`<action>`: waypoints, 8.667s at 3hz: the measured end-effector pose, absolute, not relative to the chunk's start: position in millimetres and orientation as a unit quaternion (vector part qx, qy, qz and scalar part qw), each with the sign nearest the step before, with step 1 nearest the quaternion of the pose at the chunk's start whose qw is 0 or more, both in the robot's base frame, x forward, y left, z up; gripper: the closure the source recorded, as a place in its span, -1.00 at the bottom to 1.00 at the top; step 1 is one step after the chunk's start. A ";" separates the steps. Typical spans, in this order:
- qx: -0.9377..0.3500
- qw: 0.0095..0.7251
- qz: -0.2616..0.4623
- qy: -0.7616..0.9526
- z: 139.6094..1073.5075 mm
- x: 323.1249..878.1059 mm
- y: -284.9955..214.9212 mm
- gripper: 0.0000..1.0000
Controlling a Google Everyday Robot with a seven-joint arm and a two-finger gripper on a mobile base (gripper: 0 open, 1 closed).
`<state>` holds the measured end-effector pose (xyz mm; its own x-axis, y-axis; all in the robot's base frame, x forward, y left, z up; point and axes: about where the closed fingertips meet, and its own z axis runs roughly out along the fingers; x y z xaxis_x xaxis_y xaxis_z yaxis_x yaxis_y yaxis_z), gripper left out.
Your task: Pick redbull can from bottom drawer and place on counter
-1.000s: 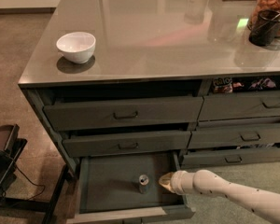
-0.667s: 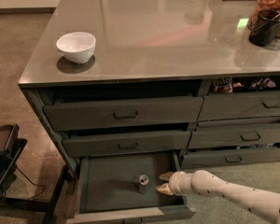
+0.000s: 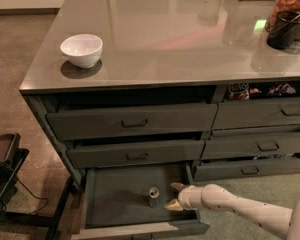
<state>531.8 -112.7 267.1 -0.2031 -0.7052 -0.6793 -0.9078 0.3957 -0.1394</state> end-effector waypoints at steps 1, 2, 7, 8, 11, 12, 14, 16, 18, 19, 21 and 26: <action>-0.525 0.356 0.151 0.758 255.0 540.3 -106.1 -0.24; -0.526 0.363 0.164 0.752 243.1 548.2 -92.4 -0.30; -0.530 0.383 0.241 0.717 203.8 567.1 -24.8 -0.30; -0.530 0.384 0.240 0.717 203.9 568.3 -25.1 0.08; -0.533 0.390 0.251 0.708 224.3 562.0 -23.7 1.00; -0.540 0.399 0.272 0.689 266.9 553.1 -28.3 1.00; -0.593 0.387 0.299 0.640 393.7 540.4 -57.5 1.00; -0.586 0.397 0.303 0.638 427.5 534.3 -67.1 1.00; -0.577 0.425 0.256 0.649 576.6 528.9 -93.1 1.00; -0.588 0.426 0.236 0.646 595.8 532.6 -95.8 1.00; -0.584 0.438 0.250 0.636 621.2 539.7 -94.0 1.00; -0.561 0.495 0.155 0.645 958.4 557.4 -144.7 1.00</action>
Offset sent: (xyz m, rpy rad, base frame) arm 0.0280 0.0324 -0.0369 0.0821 -0.0201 0.0232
